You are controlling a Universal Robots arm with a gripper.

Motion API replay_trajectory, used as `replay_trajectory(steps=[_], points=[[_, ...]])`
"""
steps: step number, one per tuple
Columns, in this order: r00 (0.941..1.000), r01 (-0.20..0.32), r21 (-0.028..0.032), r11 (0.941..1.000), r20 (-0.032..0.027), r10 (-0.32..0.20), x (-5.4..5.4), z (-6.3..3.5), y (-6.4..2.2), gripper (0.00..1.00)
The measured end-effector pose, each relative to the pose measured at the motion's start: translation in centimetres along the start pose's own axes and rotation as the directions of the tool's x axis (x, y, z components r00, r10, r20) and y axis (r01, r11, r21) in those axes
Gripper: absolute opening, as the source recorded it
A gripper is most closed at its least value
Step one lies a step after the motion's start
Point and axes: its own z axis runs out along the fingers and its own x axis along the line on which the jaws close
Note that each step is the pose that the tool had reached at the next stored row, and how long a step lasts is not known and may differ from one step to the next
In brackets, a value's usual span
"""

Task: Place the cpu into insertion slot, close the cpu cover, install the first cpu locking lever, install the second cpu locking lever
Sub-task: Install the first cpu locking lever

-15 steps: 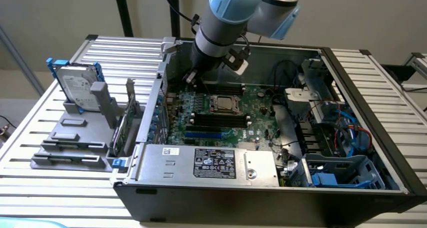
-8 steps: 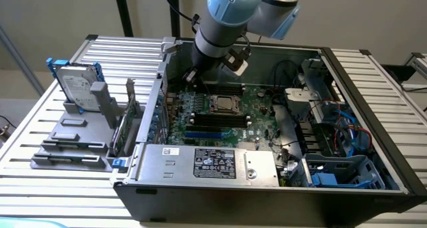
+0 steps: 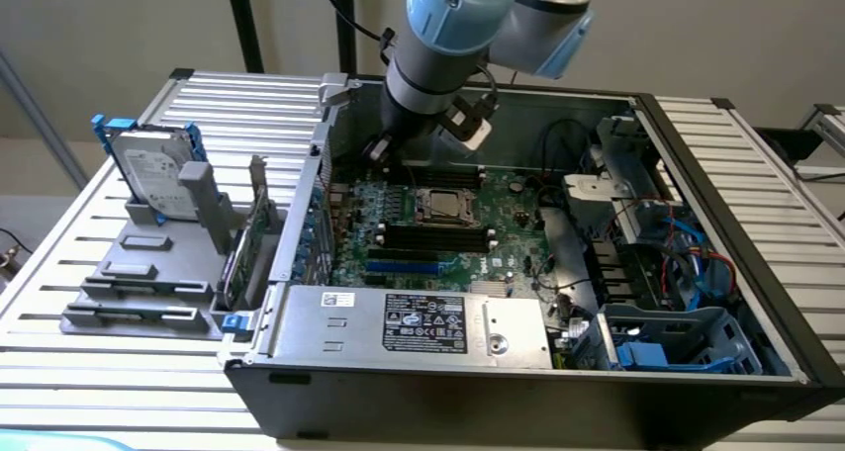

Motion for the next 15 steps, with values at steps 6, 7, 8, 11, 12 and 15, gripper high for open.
replay_trajectory(steps=[6, 7, 8, 11, 12, 15], points=[[0.9999, -0.002, -0.0043, 1.0, -0.016, 0.002, 0.4, -0.19, 0.44, 0.11], [0.9998, -0.002, -0.0052, 1.0, -0.0183, 0.002, 0.5, -0.21, 0.56, 0.11], [0.9998, -0.002, -0.0064, 1.0, -0.0201, 0.002, 0.5, -0.24, 0.69, 0.11], [0.9997, -0.001, -0.0108, 0.9999, -0.0243, 0.001, 0.9, -0.34, 1.14, 0.11], [0.9997, -0.001, -0.0124, 0.9999, -0.0253, 0.0, 1.0, -0.38, 1.31, 0.11], [0.9996, 0.001, -0.0171, 0.9999, -0.0281, -0.002, 1.4, -0.5, 1.89, 0.11]])
